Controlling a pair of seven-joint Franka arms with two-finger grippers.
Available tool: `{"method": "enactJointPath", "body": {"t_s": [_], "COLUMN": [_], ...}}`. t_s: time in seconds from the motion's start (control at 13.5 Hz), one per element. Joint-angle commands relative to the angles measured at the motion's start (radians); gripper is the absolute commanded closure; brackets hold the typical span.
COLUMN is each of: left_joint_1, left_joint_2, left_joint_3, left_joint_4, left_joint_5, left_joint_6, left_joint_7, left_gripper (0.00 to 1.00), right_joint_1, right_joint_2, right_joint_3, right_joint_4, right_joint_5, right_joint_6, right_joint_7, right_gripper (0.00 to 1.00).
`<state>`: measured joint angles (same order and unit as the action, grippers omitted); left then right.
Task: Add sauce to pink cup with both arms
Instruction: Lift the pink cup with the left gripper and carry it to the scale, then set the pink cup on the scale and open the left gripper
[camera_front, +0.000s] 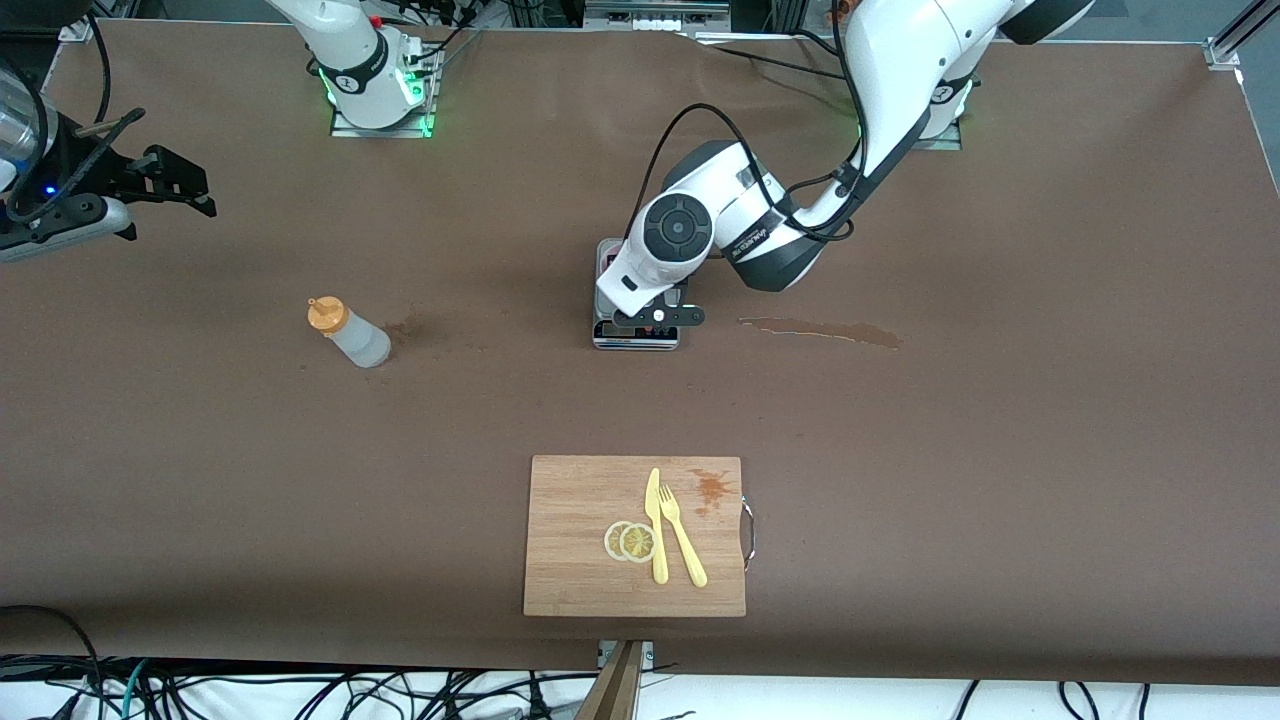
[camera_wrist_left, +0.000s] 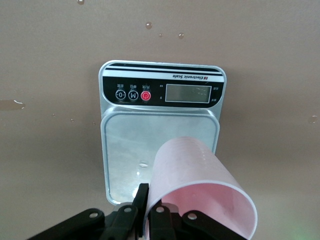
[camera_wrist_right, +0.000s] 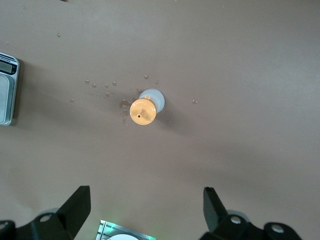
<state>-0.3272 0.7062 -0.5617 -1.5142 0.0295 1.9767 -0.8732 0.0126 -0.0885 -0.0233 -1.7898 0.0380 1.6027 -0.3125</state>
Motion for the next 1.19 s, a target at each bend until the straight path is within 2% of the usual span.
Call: {"method": "enactJointPath", "body": {"t_s": [0.0,0.22,0.3,0.37,0.59,0.96,1.11], "left_joint_1": [-0.024,-0.023,-0.023,-0.023,-0.009,0.115,0.205], "left_joint_2": [0.004,0.024,0.022,0.022,0.007,-0.138,-0.226], "left_joint_3": [0.013,0.019,0.019,0.019,0.016,-0.003,-0.007], "left_joint_4": [-0.007,-0.011,-0.011,-0.011,0.000,0.091,0.129], "left_joint_5": [0.020,0.021,0.020,0.020,0.018,-0.006,-0.094], "left_joint_6": [-0.015,-0.013,-0.015,-0.015,-0.039,-0.359,-0.433], "left_joint_7": [-0.021,-0.021,-0.023,-0.023,-0.024,-0.009,0.019], "left_gripper": [1.00,1.00,0.84,0.01,0.00,0.00,0.00], "right_joint_1": [-0.003,-0.003,-0.003,-0.003,-0.003,-0.003,-0.003], "right_joint_2": [-0.014,-0.013,-0.013,-0.011,-0.011,-0.011,-0.011], "right_joint_3": [-0.003,-0.006,-0.009,-0.009,-0.012,-0.013,-0.013], "right_joint_4": [-0.017,-0.017,-0.017,-0.019,-0.020,-0.020,-0.020], "right_joint_5": [0.011,0.013,0.011,0.011,0.013,0.017,0.026], "right_joint_6": [0.013,0.013,0.013,0.014,0.017,0.019,0.026], "right_joint_7": [-0.017,-0.019,-0.019,-0.029,-0.033,-0.039,-0.046], "right_gripper": [0.00,0.00,0.00,0.00,0.00,0.00,0.00]}}
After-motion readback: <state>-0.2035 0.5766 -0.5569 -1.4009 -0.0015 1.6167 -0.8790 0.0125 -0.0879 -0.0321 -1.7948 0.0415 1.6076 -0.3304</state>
